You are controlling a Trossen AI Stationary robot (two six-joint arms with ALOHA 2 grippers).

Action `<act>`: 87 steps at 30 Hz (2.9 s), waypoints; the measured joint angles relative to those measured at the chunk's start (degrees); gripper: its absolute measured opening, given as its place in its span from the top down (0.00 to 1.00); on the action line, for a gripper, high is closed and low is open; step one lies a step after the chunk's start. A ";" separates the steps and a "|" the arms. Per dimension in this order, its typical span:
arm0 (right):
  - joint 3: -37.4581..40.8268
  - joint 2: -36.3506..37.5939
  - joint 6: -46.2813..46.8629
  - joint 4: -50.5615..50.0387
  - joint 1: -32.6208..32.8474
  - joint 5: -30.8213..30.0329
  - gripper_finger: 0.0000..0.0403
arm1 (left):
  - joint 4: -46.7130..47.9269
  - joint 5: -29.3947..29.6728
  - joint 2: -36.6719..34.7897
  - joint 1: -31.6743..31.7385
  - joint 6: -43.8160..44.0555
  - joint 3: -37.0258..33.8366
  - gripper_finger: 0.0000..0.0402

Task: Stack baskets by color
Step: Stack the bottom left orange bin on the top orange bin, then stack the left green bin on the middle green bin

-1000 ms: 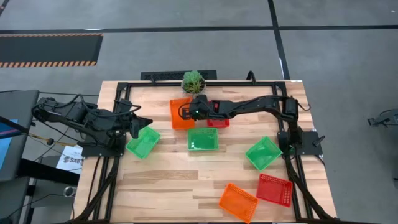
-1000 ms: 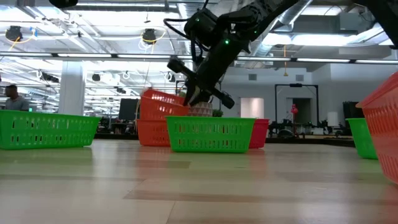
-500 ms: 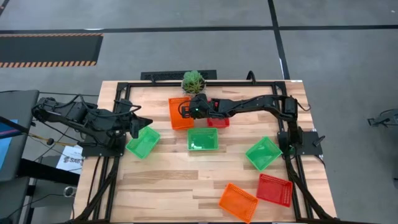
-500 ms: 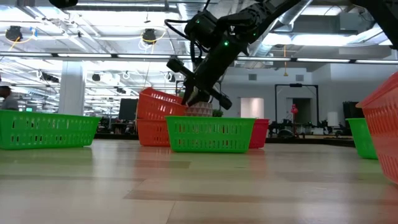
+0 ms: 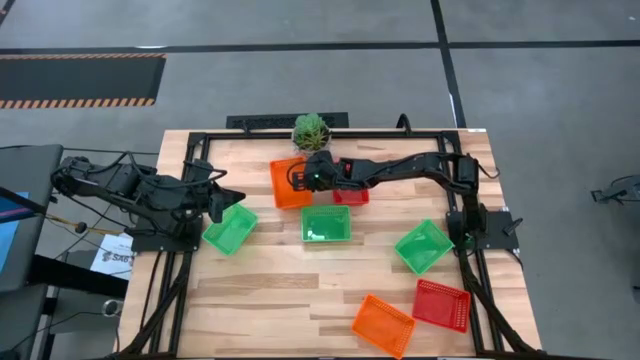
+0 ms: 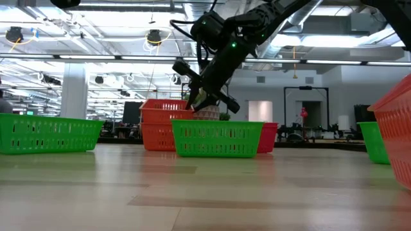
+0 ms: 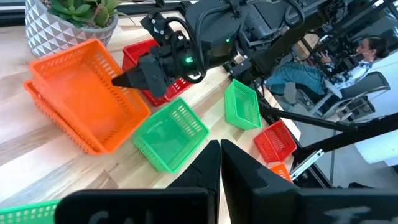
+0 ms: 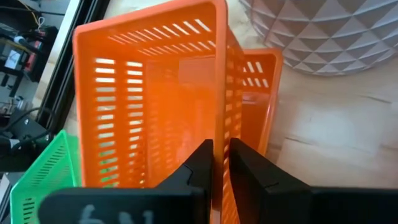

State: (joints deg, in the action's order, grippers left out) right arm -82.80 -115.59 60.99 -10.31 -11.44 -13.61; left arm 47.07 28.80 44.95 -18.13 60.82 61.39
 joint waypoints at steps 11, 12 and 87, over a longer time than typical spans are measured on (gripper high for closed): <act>0.01 0.00 -1.36 0.04 0.00 -0.02 0.82 | 0.00 0.02 0.00 0.00 0.02 0.00 1.00; 0.01 0.00 -1.51 0.02 -0.01 -0.02 0.81 | 0.00 0.02 0.00 0.00 0.02 0.00 1.00; 0.30 24.55 11.10 -34.56 35.61 -11.93 0.50 | -59.25 -33.64 52.64 -2.18 12.35 -17.75 1.00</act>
State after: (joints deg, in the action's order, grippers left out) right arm -82.50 -91.05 72.09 -44.86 24.17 -25.54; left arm -12.18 -4.85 97.59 -20.31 73.17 43.64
